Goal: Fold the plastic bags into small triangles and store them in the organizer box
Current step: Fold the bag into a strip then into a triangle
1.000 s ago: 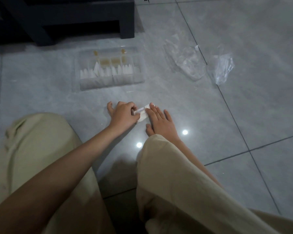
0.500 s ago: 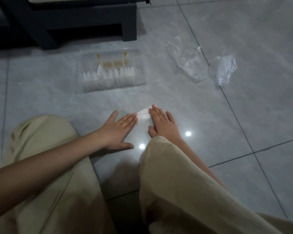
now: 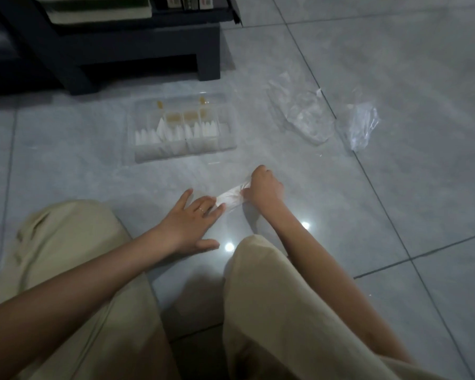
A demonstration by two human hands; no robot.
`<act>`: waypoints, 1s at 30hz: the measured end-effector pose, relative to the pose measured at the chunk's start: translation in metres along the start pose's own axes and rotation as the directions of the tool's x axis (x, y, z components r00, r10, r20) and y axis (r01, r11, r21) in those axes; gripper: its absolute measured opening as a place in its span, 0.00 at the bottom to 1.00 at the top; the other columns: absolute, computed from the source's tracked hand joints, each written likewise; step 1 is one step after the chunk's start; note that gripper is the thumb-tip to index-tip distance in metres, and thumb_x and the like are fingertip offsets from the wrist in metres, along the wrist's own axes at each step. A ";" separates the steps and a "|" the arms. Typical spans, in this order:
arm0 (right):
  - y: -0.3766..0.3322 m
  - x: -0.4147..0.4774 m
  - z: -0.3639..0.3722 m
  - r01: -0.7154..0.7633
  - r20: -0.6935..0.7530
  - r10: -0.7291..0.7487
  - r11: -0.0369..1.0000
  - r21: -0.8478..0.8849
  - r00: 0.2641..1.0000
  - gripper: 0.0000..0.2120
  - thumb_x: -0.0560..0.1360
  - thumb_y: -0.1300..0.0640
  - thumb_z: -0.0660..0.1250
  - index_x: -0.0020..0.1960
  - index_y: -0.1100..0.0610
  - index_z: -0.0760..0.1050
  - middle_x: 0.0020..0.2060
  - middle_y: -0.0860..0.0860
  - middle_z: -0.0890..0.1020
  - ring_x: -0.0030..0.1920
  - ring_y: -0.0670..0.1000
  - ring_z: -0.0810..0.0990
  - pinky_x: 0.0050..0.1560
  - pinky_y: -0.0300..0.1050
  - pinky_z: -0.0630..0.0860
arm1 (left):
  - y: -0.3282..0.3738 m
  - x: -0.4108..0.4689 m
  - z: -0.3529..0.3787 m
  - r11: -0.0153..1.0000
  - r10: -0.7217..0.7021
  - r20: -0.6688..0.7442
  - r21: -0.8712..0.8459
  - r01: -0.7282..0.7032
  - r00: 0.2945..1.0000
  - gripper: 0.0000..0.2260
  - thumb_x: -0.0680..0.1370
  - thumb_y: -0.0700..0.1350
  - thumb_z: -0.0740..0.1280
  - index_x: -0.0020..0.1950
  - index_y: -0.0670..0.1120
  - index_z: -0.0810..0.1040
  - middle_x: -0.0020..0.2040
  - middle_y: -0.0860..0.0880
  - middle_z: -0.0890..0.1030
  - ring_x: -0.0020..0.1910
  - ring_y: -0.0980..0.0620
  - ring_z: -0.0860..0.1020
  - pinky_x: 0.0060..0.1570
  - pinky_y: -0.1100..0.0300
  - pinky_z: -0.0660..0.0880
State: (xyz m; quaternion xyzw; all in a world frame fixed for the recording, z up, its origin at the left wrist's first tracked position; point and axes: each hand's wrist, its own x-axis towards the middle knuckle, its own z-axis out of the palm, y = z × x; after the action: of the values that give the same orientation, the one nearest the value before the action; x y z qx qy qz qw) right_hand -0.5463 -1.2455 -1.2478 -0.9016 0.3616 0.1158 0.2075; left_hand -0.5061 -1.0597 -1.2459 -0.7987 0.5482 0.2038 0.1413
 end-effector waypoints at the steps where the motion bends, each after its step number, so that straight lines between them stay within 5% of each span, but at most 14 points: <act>1: -0.002 0.002 -0.002 -0.002 0.016 0.002 0.999 -0.038 1.000 0.14 0.77 0.59 0.63 0.61 0.62 0.70 0.59 0.57 0.77 0.59 0.58 0.78 0.57 0.49 0.72 | -0.002 0.001 0.000 1.000 0.009 0.065 0.025 -0.011 0.998 0.40 0.78 0.66 0.54 0.78 0.49 0.36 0.80 0.44 0.45 0.78 0.49 0.43 0.72 0.45 0.34; 9: -0.005 0.000 0.002 0.070 0.071 -0.068 0.997 -0.024 0.995 0.12 0.76 0.63 0.61 0.58 0.58 0.76 0.58 0.56 0.77 0.59 0.59 0.77 0.54 0.47 0.72 | -0.008 0.002 -0.004 0.996 0.069 0.158 0.036 -0.075 0.985 0.37 0.79 0.65 0.55 0.78 0.56 0.35 0.79 0.41 0.41 0.78 0.46 0.38 0.72 0.44 0.34; 13: 0.007 0.004 -0.002 0.101 0.123 -0.122 0.981 0.165 0.985 0.06 0.73 0.62 0.66 0.49 0.55 0.73 0.47 0.54 0.76 0.48 0.54 0.75 0.44 0.42 0.67 | -0.012 0.003 -0.003 0.996 0.086 0.140 0.013 -0.088 0.986 0.36 0.79 0.65 0.55 0.78 0.56 0.38 0.79 0.41 0.42 0.78 0.46 0.39 0.72 0.45 0.35; 17: 0.019 0.009 -0.010 0.019 0.178 -0.114 0.887 0.461 0.977 0.13 0.70 0.64 0.74 0.54 0.65 0.80 0.42 0.53 0.78 0.41 0.48 0.75 0.32 0.34 0.68 | -0.015 0.000 -0.002 0.996 0.090 0.120 -0.032 -0.087 0.989 0.34 0.80 0.62 0.57 0.79 0.57 0.41 0.79 0.42 0.44 0.78 0.47 0.41 0.73 0.46 0.37; 19: 0.024 0.011 -0.015 -0.066 0.247 -0.091 0.824 0.563 0.965 0.13 0.70 0.64 0.75 0.53 0.64 0.80 0.39 0.53 0.79 0.35 0.45 0.75 0.30 0.28 0.70 | -0.016 0.001 -0.002 0.994 0.101 0.114 -0.043 -0.096 0.988 0.33 0.80 0.60 0.58 0.79 0.57 0.43 0.79 0.42 0.45 0.78 0.47 0.42 0.73 0.46 0.38; 23: 0.027 0.014 -0.017 -0.151 0.308 -0.074 0.749 0.645 0.948 0.09 0.71 0.65 0.74 0.51 0.63 0.80 0.33 0.51 0.77 0.32 0.45 0.75 0.31 0.32 0.75 | -0.020 0.002 -0.001 0.992 0.116 0.100 -0.062 -0.110 0.988 0.32 0.80 0.59 0.58 0.79 0.57 0.45 0.79 0.43 0.46 0.78 0.48 0.43 0.73 0.47 0.38; 27: 0.024 0.009 -0.015 -0.040 0.189 -0.118 0.743 0.668 0.975 0.03 0.73 0.67 0.72 0.46 0.63 0.80 0.32 0.52 0.77 0.31 0.46 0.76 0.30 0.34 0.78 | -0.021 0.001 0.000 0.941 0.111 0.094 -0.331 -0.074 0.989 0.29 0.78 0.62 0.60 0.77 0.58 0.58 0.78 0.44 0.52 0.78 0.48 0.47 0.73 0.53 0.43; 30: 0.014 -0.001 -0.021 0.171 0.063 -0.264 0.771 0.613 0.962 0.02 0.72 0.68 0.71 0.44 0.64 0.82 0.32 0.50 0.78 0.29 0.46 0.77 0.32 0.35 0.79 | -0.020 0.004 -0.005 0.656 -0.123 -0.118 -0.754 -0.009 0.985 0.22 0.65 0.67 0.62 0.53 0.57 0.73 0.61 0.46 0.69 0.63 0.49 0.69 0.63 0.58 0.64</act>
State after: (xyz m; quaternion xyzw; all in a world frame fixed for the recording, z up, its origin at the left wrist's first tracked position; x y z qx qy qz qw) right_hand -0.5555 -1.2634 -1.2325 -0.8133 0.2564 0.0354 0.5211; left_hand -0.4856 -1.0582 -1.2432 -0.8159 0.3989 0.3435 -0.2392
